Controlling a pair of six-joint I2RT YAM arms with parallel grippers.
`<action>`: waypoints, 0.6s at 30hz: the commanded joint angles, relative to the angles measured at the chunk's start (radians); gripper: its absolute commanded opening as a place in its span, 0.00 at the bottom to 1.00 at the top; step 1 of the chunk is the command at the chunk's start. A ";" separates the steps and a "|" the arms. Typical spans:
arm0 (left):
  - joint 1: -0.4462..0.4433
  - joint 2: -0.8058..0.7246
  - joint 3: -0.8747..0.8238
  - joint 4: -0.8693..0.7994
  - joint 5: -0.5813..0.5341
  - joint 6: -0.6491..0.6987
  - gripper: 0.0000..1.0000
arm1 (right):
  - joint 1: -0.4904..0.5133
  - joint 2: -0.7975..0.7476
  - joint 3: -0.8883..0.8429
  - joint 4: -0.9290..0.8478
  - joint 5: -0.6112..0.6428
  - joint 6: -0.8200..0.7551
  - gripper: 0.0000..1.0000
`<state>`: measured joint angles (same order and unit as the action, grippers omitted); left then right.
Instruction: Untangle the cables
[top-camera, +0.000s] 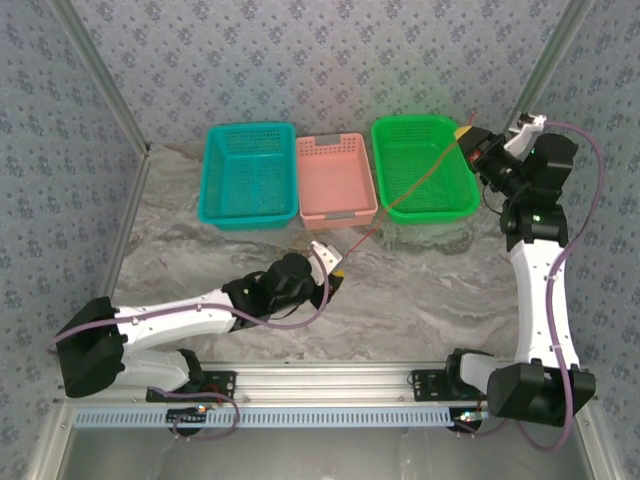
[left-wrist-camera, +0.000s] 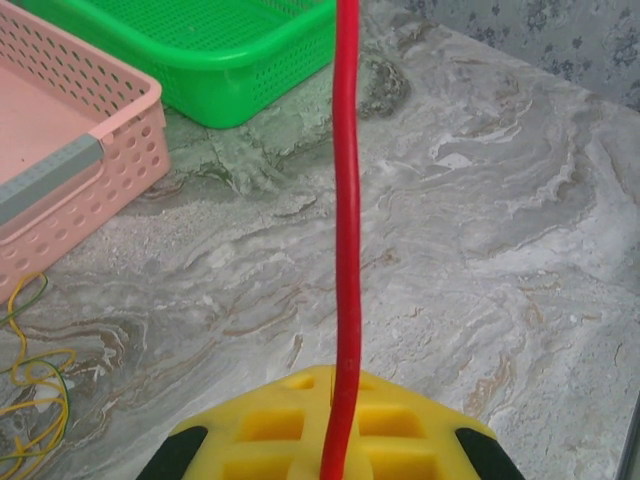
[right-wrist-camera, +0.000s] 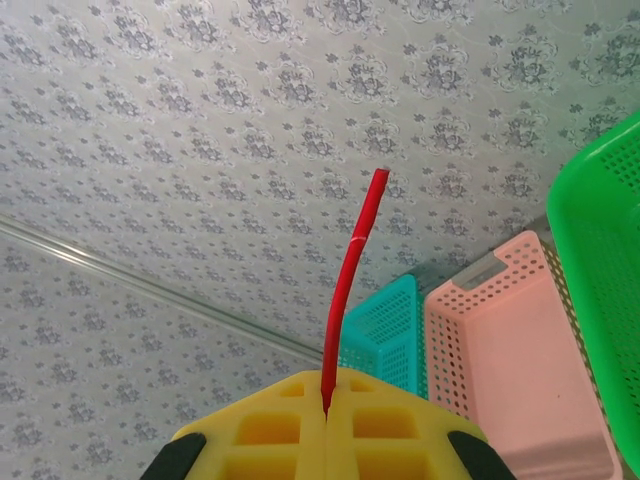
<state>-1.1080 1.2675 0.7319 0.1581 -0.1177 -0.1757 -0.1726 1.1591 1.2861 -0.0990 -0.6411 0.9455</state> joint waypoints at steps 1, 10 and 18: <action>-0.016 0.026 -0.023 -0.073 -0.008 0.005 0.00 | -0.045 0.015 0.078 0.129 0.038 0.032 0.00; -0.018 0.023 -0.034 -0.077 -0.016 0.004 0.00 | -0.072 0.048 0.102 0.165 0.037 0.084 0.00; -0.019 -0.005 0.026 -0.133 -0.065 -0.022 0.00 | 0.024 0.035 0.104 0.113 0.018 0.013 0.00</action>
<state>-1.1149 1.2770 0.7387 0.1860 -0.1509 -0.1780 -0.1806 1.2083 1.3239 -0.0635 -0.6941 1.0058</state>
